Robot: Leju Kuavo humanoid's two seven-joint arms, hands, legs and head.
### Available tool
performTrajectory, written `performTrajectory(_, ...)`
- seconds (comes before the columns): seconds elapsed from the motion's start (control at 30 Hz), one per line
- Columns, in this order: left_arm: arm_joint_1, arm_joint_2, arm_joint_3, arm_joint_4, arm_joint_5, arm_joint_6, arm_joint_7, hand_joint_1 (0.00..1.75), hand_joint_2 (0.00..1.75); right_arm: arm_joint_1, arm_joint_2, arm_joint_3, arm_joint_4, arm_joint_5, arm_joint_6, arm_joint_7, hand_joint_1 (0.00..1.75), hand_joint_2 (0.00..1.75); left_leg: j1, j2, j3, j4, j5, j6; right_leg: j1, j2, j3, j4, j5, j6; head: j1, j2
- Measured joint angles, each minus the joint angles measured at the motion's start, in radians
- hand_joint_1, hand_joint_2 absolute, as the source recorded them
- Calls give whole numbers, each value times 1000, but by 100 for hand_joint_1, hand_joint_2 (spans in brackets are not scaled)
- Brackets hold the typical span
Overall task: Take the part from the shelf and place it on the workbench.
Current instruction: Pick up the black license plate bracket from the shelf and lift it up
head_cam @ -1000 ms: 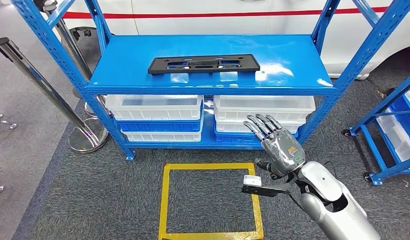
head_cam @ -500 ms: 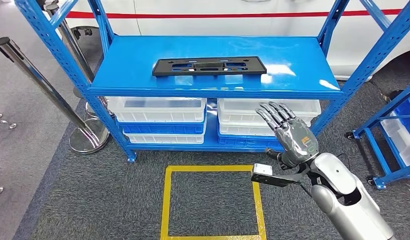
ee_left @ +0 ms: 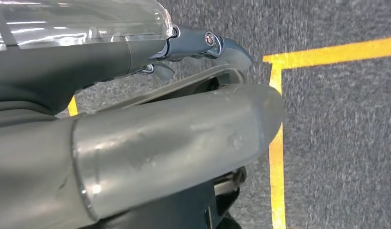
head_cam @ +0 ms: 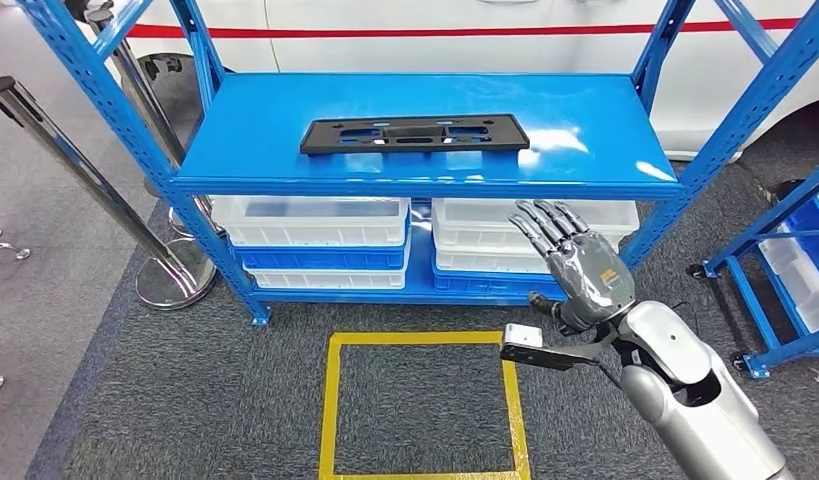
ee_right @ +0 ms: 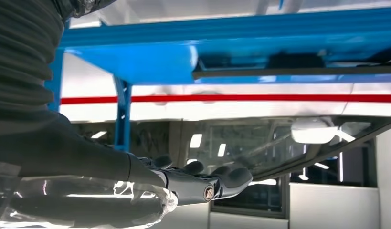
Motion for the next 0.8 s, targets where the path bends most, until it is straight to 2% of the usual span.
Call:
performTrajectory(0.07,1,0,0,0,0,0,0,0,0,0,0,0,0,0,0,0,0,175,4,1,11,-18,7,9,0,-2,1,3,-5,10,0,0)
performTrajectory(0.1,2,-1,0,0,0,0,0,0,0,-1,0,0,0,0,-1,0,0,175,7,1,18,-29,10,14,0,-3,-7,23,-18,13,1,0)
performTrajectory(0.13,1,-1,-1,0,0,1,0,0,0,-2,0,0,0,0,-1,0,0,175,9,2,25,-36,11,19,1,-3,-27,64,-39,16,1,0)
performTrajectory(0.2,1,-1,-1,0,-1,0,0,0,0,0,0,0,1,0,-1,0,0,175,6,2,32,-38,6,25,0,-3,-91,184,-89,18,1,0)
performTrajectory(0.23,1,-1,-1,0,-1,0,0,0,0,2,0,0,3,0,-1,0,0,175,6,2,35,-38,2,26,0,-3,-121,235,-101,20,1,0)
performTrajectory(0.27,1,0,-1,0,-3,1,1,0,0,4,0,0,4,0,-1,0,0,175,6,2,39,-37,-2,26,-2,-3,-137,255,-96,21,1,0)
performTrajectory(0.3,2,0,-2,0,-5,1,2,0,0,5,0,0,5,0,-1,0,0,175,6,2,44,-36,-7,24,-4,-3,-135,240,-73,23,1,0)
performTrajectory(0.37,3,-1,-4,0,-9,1,5,0,0,5,0,0,6,0,-1,0,0,175,7,1,56,-29,-21,18,-9,-5,-86,126,0,26,1,0)
performTrajectory(0.4,3,-1,-5,0,-10,1,7,0,0,4,0,0,6,0,-1,0,0,175,5,1,58,-21,-30,13,-9,-6,-57,67,22,25,1,0)
performTrajectory(0.43,2,0,-6,0,-10,2,7,0,0,4,0,0,6,0,-1,0,0,175,4,0,59,-15,-37,8,-8,-6,-38,28,31,22,1,0)
performTrajectory(0.47,2,0,-7,0,-10,2,8,0,0,3,0,0,6,0,-1,0,0,175,3,0,58,-12,-43,2,-6,-5,-30,12,26,17,1,0)
performTrajectory(0.57,1,0,-8,0,-10,3,9,0,0,3,0,0,5,0,-2,0,0,175,4,2,62,-6,-57,-12,-5,0,-22,8,14,-2,1,0)
performTrajectory(0.63,0,0,-8,0,-11,3,9,0,0,2,0,-1,3,0,-3,0,0,175,7,3,36,54,-82,-22,-7,0,-5,4,3,-15,1,0)
performTrajectory(0.67,0,0,-9,0,-12,2,9,0,0,1,0,-1,3,0,-3,0,0,175,9,3,2,117,-101,-26,-6,-1,4,2,-3,-19,0,0)
performTrajectory(0.73,1,0,-9,0,-14,1,9,0,0,2,0,-1,3,0,-3,0,0,175,11,3,-88,251,-130,-30,-4,-2,20,2,-17,-23,0,0)
performTrajectory(0.77,3,0,-9,0,-15,1,9,0,0,3,0,-1,3,0,-3,0,0,175,12,3,-124,288,-124,-29,-3,-1,29,2,-25,-24,0,0)
performTrajectory(0.8,4,0,-9,0,-15,1,9,0,0,3,0,-1,3,0,-3,0,0,175,11,3,-140,286,-97,-25,-1,1,40,2,-33,-24,0,0)
